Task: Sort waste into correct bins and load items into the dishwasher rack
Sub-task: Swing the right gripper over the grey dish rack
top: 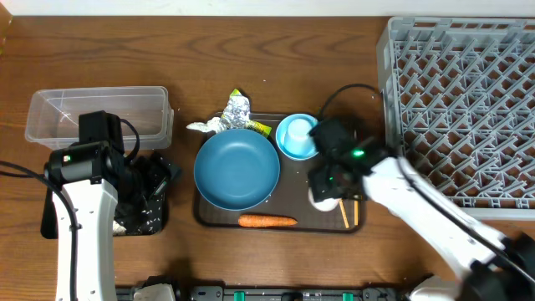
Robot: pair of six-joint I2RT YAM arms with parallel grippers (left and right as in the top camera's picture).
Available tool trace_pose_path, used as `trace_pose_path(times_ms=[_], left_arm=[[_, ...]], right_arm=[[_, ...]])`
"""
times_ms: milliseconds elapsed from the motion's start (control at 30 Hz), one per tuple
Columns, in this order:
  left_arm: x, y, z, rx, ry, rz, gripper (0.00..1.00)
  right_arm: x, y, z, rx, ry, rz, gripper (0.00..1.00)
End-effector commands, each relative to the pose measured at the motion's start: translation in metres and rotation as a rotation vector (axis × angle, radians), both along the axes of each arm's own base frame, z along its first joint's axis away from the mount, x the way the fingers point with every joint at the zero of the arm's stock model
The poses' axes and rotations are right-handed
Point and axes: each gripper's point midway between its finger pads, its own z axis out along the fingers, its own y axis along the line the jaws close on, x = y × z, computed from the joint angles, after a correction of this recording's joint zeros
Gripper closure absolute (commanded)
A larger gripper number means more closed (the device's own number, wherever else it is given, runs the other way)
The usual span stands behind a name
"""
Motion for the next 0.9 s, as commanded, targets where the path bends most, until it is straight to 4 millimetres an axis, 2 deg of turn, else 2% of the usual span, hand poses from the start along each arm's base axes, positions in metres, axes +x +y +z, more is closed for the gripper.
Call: trace_pose_path(times_ms=[0,167,267,400,467,667,767,867], left_arm=[[0.001,0.003,0.003,0.014,-0.01,-0.014,0.0],[0.001,0.003,0.003,0.014,-0.01,-0.014,0.0],[0.001,0.003,0.003,0.014,-0.01,-0.014,0.0],[0.001,0.003,0.003,0.014,-0.01,-0.014,0.0],[0.001,0.003,0.003,0.014,-0.01,-0.014,0.0],[0.001,0.003,0.003,0.014,-0.01,-0.014,0.0],[0.001,0.003,0.003,0.014,-0.01,-0.014,0.0],[0.001,0.003,0.003,0.014,-0.01,-0.014,0.0]], right_arm=[[0.022,-0.016,0.051,0.066,-0.129,-0.067,0.38],[0.042,-0.067,0.109,0.092,-0.27,-0.172,0.36],[0.056,-0.114,0.136,0.059,-0.359,-0.3,0.37],[0.074,-0.179,0.154,0.014,-0.456,-0.46,0.37],[0.082,-0.213,0.16,-0.005,-0.5,-0.553,0.37],[0.104,-0.282,0.169,0.027,-0.61,-0.73,0.35],[0.113,-0.308,0.16,0.006,-0.617,-0.774,0.35],[0.122,-0.326,0.139,-0.003,-0.576,-0.811,0.33]])
